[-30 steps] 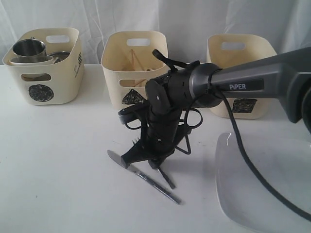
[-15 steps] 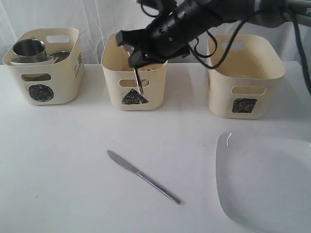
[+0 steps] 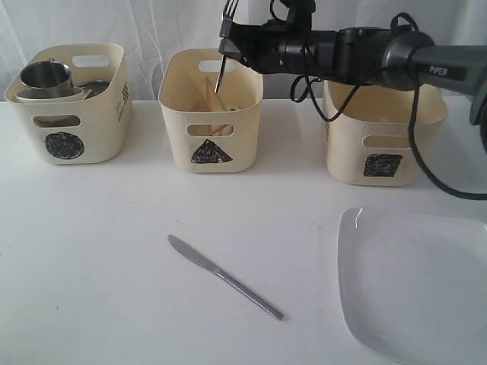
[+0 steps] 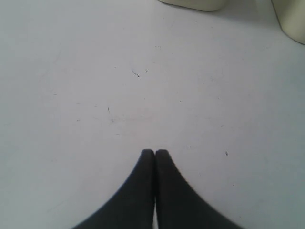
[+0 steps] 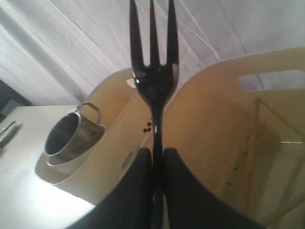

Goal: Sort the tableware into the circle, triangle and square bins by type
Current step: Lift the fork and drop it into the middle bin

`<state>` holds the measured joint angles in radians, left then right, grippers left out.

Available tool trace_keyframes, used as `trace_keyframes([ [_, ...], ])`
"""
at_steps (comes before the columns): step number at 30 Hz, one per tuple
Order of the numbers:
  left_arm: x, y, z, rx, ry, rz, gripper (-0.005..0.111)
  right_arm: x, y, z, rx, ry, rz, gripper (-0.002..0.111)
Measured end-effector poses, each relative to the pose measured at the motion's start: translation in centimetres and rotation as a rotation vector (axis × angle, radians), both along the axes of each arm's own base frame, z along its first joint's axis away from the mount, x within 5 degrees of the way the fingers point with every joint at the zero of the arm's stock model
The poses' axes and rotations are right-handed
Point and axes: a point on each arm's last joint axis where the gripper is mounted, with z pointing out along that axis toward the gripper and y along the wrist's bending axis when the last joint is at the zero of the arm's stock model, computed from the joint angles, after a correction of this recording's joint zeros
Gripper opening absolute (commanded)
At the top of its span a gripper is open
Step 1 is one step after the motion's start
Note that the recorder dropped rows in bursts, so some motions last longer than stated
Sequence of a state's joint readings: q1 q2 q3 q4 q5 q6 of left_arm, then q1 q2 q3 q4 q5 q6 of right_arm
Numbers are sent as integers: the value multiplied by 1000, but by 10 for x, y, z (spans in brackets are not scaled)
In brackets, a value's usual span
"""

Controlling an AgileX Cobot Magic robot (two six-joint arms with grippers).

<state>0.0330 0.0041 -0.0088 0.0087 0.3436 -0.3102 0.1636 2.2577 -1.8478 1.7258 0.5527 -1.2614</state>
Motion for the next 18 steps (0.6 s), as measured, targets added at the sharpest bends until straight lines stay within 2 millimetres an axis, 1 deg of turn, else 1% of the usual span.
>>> trace_keyframes([
  [2, 0, 0, 0, 0, 0, 0, 0, 6, -1, -8, -30, -12, -19, 2],
  [5, 0, 0, 0, 0, 0, 0, 0, 12, -1, -15, -58, -16, -45, 13],
  [8, 0, 0, 0, 0, 0, 0, 0, 14, -1, -19, -63, -14, -54, 25],
  [10, 0, 0, 0, 0, 0, 0, 0, 14, 0, -17, -54, -19, -46, 27],
  [14, 0, 0, 0, 0, 0, 0, 0, 10, 4, -16, -27, -25, 14, 27],
  [15, 0, 0, 0, 0, 0, 0, 0, 9, 6, -16, -6, -18, 36, 26],
  [16, 0, 0, 0, 0, 0, 0, 0, 7, 8, -15, 18, -3, 60, 23],
  [17, 0, 0, 0, 0, 0, 0, 0, 5, 10, -15, 30, 14, 93, 17],
  [18, 0, 0, 0, 0, 0, 0, 0, 2, 12, -14, 30, 39, 126, 8],
])
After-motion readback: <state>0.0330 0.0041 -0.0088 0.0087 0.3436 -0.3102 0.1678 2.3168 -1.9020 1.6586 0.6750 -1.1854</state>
